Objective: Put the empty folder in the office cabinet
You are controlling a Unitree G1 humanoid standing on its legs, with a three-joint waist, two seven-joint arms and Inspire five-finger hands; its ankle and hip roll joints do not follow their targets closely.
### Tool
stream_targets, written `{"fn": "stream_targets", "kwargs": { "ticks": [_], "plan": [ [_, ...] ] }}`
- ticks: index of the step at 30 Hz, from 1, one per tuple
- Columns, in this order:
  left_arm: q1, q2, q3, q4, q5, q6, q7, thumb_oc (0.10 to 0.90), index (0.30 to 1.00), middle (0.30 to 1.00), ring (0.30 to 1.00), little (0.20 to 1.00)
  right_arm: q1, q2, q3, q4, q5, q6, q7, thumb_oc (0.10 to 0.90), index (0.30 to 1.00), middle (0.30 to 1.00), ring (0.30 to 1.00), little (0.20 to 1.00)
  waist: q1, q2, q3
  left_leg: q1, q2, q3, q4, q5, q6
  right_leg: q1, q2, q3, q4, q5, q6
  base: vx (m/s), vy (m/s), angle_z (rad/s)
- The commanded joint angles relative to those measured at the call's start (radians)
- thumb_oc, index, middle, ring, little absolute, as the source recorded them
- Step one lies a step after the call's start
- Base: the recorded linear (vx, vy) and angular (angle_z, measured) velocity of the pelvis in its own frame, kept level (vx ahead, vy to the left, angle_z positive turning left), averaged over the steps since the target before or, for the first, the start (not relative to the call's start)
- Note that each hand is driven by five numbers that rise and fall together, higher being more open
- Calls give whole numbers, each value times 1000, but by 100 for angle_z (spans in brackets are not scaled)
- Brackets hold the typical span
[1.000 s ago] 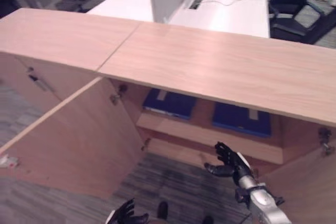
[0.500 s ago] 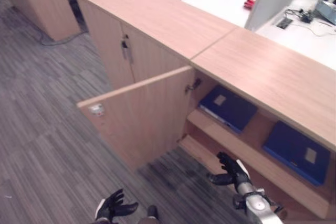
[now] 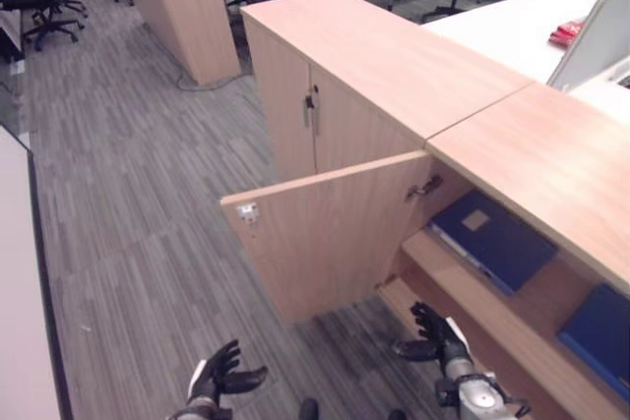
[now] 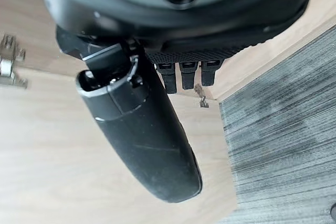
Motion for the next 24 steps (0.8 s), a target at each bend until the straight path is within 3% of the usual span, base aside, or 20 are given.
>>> {"fn": "stream_targets", "kwargs": {
  "ticks": [1, 10, 24],
  "plan": [
    [-115, 27, 12, -45, -20, -87, 28, 800, 900, 900, 900, 900, -31, -41, -47, -69, 41, -77, -18, 800, 900, 900, 900, 900, 3, 0, -51, -1, 77, 29, -3, -48, -93, 44, -33, -41, 23, -95, 80, 47, -45, 2],
    [-168, 54, 84, -89, -73, -101, 81, 800, 900, 900, 900, 900, -24, -44, -38, -65, 59, -70, -7, 800, 900, 900, 900, 900, -17, 9, -64, 25, 93, 36, -3, -56, -108, 61, -28, -37, 3, -97, 76, 28, -23, 2],
    [-422, 272, 116, 21, -93, -104, 113, 800, 900, 900, 900, 900, -15, -95, 1, -79, 65, -69, 48, 800, 900, 900, 900, 900, -91, 27, -87, 56, 113, 79, -3, -64, -122, 62, -22, -6, 7, -95, 78, 6, 4, -9]
  ]
}}
